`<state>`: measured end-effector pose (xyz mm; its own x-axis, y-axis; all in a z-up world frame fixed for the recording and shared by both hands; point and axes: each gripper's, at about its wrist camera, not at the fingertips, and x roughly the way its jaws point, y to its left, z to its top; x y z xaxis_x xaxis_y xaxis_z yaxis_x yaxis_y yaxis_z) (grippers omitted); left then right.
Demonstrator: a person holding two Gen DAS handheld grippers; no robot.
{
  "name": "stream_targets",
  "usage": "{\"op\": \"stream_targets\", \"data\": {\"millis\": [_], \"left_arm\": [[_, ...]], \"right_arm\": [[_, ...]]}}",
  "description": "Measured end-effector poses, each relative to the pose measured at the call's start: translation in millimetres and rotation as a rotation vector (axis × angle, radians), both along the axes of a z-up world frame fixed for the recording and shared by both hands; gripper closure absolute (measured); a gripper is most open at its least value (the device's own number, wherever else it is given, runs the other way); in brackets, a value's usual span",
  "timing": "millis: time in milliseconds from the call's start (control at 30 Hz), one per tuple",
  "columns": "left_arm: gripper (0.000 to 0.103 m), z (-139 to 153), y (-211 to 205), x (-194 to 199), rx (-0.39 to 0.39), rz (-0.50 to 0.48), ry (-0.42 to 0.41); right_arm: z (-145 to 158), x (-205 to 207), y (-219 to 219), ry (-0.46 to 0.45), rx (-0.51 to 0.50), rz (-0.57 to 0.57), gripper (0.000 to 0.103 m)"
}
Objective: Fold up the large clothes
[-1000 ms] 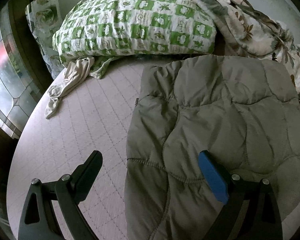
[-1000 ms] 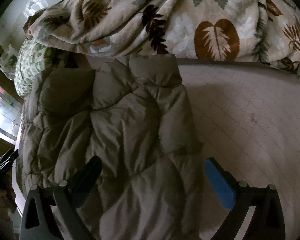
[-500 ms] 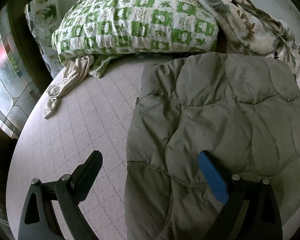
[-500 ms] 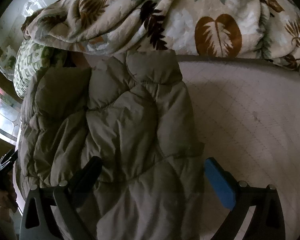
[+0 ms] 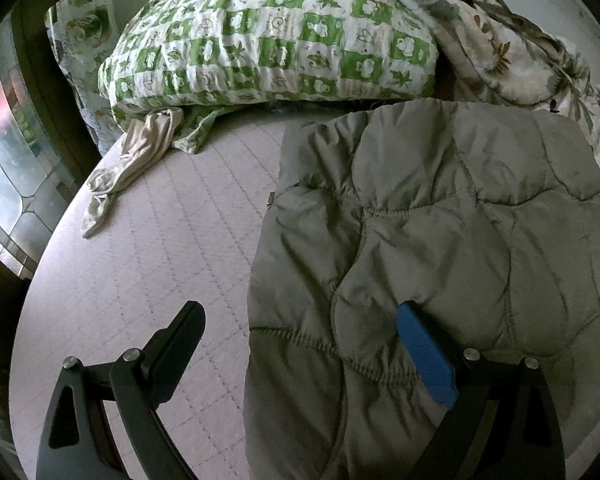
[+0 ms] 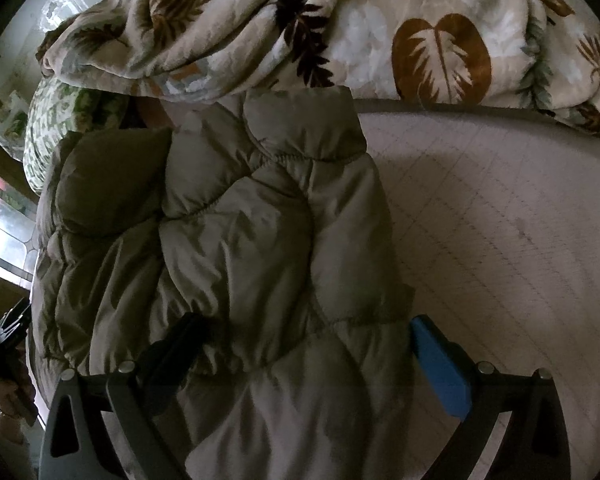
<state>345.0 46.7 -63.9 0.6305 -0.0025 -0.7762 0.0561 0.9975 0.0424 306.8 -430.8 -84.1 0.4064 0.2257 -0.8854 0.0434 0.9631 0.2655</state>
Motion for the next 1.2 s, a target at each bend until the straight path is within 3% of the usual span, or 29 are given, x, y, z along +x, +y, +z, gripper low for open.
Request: {"op": "stream_targets", "data": {"millis": [267,1000,1200], "left_arm": [[0.005,-12,4,12,-0.014,-0.024,0.046],[0.004,-25,10,23,-0.045,-0.043,0.108],[0.004,-35,16,31,-0.094,-0.054,0.156]], "right_arm": [[-19,12,-8,0.078,0.066,0.007,0.000],[-30,25,-12,0.118,0.101,0.037,0.000],[-44,28,-24,0.151,0.193,0.026,0.000]]}}
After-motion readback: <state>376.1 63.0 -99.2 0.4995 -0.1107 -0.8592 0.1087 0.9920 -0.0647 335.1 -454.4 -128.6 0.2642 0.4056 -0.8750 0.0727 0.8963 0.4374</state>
